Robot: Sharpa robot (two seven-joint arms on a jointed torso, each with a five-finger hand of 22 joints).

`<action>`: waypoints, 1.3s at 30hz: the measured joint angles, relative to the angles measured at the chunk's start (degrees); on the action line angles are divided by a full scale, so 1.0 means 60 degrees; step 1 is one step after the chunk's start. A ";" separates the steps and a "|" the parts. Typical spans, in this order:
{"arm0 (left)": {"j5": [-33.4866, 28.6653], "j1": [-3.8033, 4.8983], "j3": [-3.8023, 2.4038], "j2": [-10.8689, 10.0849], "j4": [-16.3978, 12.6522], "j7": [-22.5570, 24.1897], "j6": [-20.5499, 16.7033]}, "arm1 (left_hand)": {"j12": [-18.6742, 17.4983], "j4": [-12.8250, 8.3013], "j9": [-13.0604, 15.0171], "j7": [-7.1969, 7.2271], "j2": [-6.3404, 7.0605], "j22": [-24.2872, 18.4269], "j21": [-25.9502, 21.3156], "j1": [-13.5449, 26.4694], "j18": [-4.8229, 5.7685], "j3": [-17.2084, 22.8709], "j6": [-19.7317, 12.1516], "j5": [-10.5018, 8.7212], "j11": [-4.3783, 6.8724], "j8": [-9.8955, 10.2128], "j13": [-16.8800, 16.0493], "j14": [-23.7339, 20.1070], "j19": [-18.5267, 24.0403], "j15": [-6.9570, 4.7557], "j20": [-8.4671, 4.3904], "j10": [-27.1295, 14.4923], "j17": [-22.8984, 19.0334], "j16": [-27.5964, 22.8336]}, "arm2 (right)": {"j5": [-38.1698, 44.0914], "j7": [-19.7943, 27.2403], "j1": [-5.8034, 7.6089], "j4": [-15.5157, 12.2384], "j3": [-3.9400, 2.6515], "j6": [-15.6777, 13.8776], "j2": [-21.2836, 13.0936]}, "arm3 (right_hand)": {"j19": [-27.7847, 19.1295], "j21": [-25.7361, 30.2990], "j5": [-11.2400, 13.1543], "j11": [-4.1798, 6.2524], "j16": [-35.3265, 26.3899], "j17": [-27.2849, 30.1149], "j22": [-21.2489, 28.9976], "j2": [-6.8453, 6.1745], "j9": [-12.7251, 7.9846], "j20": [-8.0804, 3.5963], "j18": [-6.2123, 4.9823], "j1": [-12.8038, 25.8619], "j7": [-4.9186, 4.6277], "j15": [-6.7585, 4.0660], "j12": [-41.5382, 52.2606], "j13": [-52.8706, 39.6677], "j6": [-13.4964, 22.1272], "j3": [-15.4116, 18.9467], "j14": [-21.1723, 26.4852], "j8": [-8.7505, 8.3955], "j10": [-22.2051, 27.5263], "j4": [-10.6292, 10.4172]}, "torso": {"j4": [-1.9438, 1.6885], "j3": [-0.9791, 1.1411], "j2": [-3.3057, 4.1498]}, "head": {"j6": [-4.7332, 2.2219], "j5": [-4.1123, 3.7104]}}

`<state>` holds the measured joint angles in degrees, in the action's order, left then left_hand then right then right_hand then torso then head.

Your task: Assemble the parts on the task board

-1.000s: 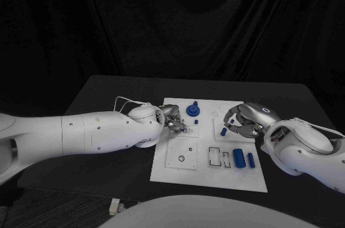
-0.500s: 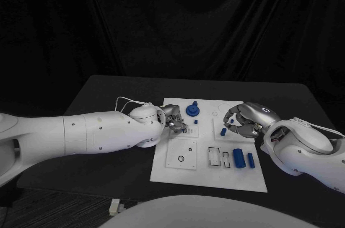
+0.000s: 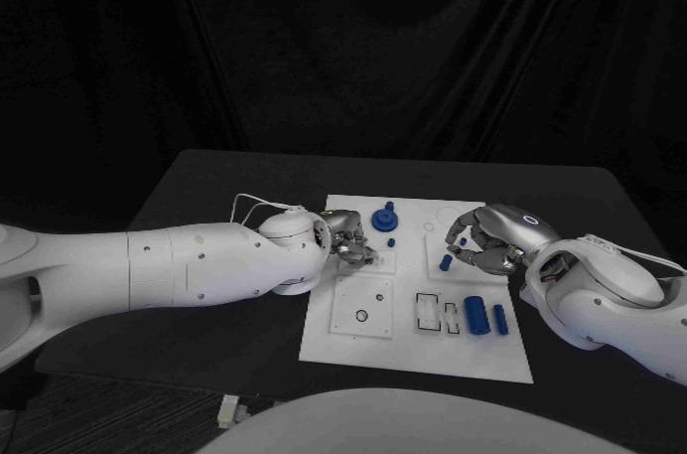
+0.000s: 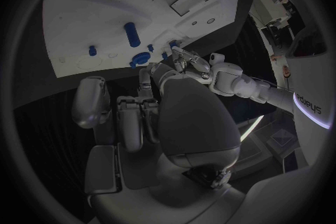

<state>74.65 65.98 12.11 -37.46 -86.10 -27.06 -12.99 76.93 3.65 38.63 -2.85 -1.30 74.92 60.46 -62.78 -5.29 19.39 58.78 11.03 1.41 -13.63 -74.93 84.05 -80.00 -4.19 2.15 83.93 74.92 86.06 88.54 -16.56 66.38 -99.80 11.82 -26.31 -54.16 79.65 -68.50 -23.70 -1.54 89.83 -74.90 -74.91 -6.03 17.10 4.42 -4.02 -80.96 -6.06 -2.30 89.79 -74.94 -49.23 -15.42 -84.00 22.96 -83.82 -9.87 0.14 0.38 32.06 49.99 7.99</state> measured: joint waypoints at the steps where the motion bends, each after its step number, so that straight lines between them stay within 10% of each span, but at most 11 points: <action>1: 0.0000 -0.0001 0.0000 -0.0001 -0.0008 0.0001 0.0004 | 0.0000 0.0000 0.0000 0.0000 0.0000 0.0000 0.0000 0.0000 0.0000 0.0000 0.0000 0.0000 0.0000 0.0000 0.0000 0.0000 0.0000 0.0000 0.0000 0.0000 0.0000 0.0000 | 0.0000 0.0000 0.0000 0.0001 0.0000 0.0000 0.0001 | 0.0000 0.0000 0.0000 0.0000 0.0000 0.0000 0.0000 0.0000 0.0003 0.0000 0.0000 0.0000 0.0000 0.0000 0.0000 0.0000 0.0000 0.0000 0.0000 0.0000 0.0000 0.0000 | 0.0000 0.0000 0.0000 | 0.0000 0.0000; 18: 0.0005 -0.0004 -0.0006 0.0020 0.0032 0.0022 0.0076 | 0.0000 0.0181 -0.0022 -0.0001 0.0036 -0.0001 -0.0040 0.0038 0.0000 -0.0121 -0.0001 -0.0089 0.0000 0.0044 0.0000 0.0000 0.0000 0.0000 0.0000 0.0000 -0.0001 -0.0039 | 0.0001 -0.0005 -0.0002 0.0025 0.0003 0.0007 0.0020 | 0.0000 0.0000 0.0000 0.0000 0.0000 0.0000 0.0001 -0.0036 0.0008 0.0000 0.0000 -0.0037 0.0000 0.0000 0.0000 0.0002 0.0000 -0.0026 0.0000 0.0000 0.0000 0.0026 | -0.0003 0.0000 -0.0001 | 0.0000 0.0019; 39: 0.0024 -0.0006 -0.0032 0.0021 0.0060 -0.0012 0.0296 | -0.0078 0.2013 -0.0125 -0.0035 0.0252 -0.0002 -0.0210 0.0908 -0.0001 -0.1723 0.0103 -0.1235 0.0000 0.0299 0.0000 0.0000 0.0000 0.0000 0.0000 0.0000 -0.0002 -0.0188 | 0.0001 -0.0009 -0.0003 0.0026 0.0003 0.0010 0.0008 | 0.0000 0.0035 -0.0044 0.0000 0.0000 0.0000 -0.0006 -0.0077 0.0015 0.0000 0.0000 -0.0078 0.0000 0.0000 0.0000 0.0003 0.0000 -0.0120 0.0000 0.0000 0.0000 0.0066 | -0.0002 0.0000 -0.0003 | 0.0000 0.0007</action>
<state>74.79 65.95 11.92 -37.34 -85.74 -27.13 -11.21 76.46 15.73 37.88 -3.06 0.21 74.91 59.20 -57.34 -5.30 9.05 59.40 3.62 1.40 -11.84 -74.93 84.05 -80.00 -4.19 2.15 83.93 74.91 84.93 88.54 -16.61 66.36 -99.64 11.84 -26.25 -54.11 79.65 -68.29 -23.96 -1.54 89.83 -74.90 -74.94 -6.49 17.19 4.42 -4.02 -81.43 -6.06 -2.30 89.80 -74.92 -49.22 -16.14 -84.00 22.96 -83.82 -9.48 0.13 0.38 32.05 49.99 8.03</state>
